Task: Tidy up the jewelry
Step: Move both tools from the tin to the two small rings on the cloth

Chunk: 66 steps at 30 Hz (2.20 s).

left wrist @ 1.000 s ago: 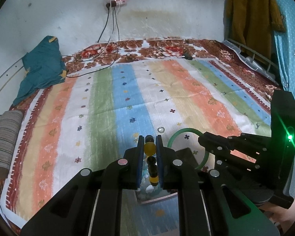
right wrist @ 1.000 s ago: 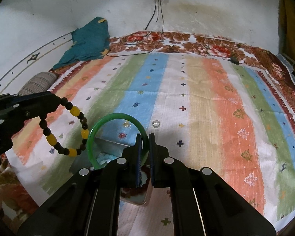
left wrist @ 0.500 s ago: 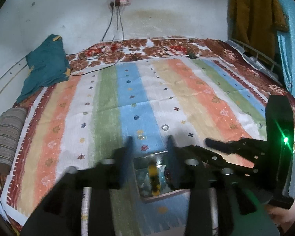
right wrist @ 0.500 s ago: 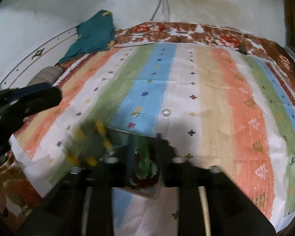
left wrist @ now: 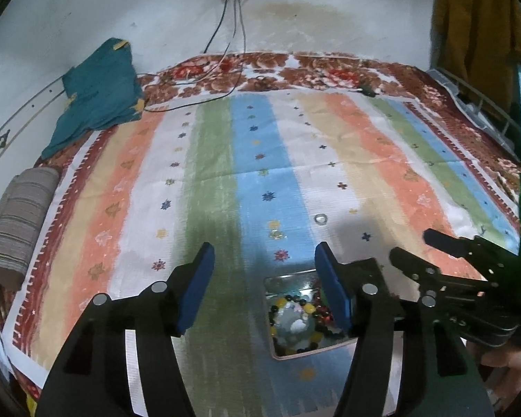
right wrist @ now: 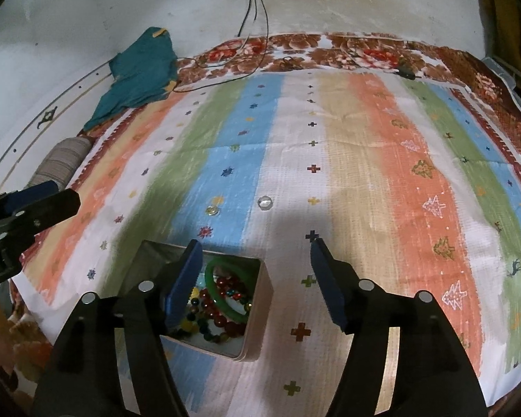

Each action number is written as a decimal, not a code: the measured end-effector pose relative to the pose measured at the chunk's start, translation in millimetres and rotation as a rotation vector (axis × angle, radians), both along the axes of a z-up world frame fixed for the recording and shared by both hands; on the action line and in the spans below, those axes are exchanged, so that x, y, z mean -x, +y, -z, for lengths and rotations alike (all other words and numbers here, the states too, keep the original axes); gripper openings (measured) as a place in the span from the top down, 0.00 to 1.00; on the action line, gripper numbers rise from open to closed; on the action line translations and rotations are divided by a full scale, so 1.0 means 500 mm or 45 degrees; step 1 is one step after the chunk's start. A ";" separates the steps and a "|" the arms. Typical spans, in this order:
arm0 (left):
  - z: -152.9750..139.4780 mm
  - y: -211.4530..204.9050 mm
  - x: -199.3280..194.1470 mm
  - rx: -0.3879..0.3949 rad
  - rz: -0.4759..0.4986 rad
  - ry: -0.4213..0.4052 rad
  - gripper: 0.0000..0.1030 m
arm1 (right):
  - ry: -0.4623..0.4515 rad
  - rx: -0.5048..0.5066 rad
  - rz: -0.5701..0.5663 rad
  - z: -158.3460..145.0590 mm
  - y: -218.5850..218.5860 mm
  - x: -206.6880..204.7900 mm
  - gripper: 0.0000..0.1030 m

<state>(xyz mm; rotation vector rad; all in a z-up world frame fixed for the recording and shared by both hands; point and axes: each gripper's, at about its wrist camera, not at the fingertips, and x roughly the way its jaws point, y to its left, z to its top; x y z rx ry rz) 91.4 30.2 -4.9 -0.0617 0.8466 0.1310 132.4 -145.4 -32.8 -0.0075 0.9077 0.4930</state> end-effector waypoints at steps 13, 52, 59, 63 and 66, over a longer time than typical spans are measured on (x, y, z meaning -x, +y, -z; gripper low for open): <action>0.042 0.010 -0.062 0.023 0.015 0.103 0.38 | 0.019 0.010 -0.018 0.005 -0.002 -0.039 0.35; 0.165 0.004 -0.202 0.073 0.204 0.372 0.38 | 0.100 0.081 -0.169 0.072 0.040 -0.175 0.35; 0.198 0.011 -0.234 0.072 0.183 0.426 0.38 | 0.138 0.077 -0.176 0.094 0.045 -0.196 0.35; 0.220 0.014 -0.250 0.079 0.186 0.462 0.40 | 0.159 0.072 -0.184 0.104 0.052 -0.208 0.35; 0.235 0.012 -0.261 0.072 0.189 0.484 0.40 | 0.174 0.071 -0.189 0.112 0.058 -0.216 0.35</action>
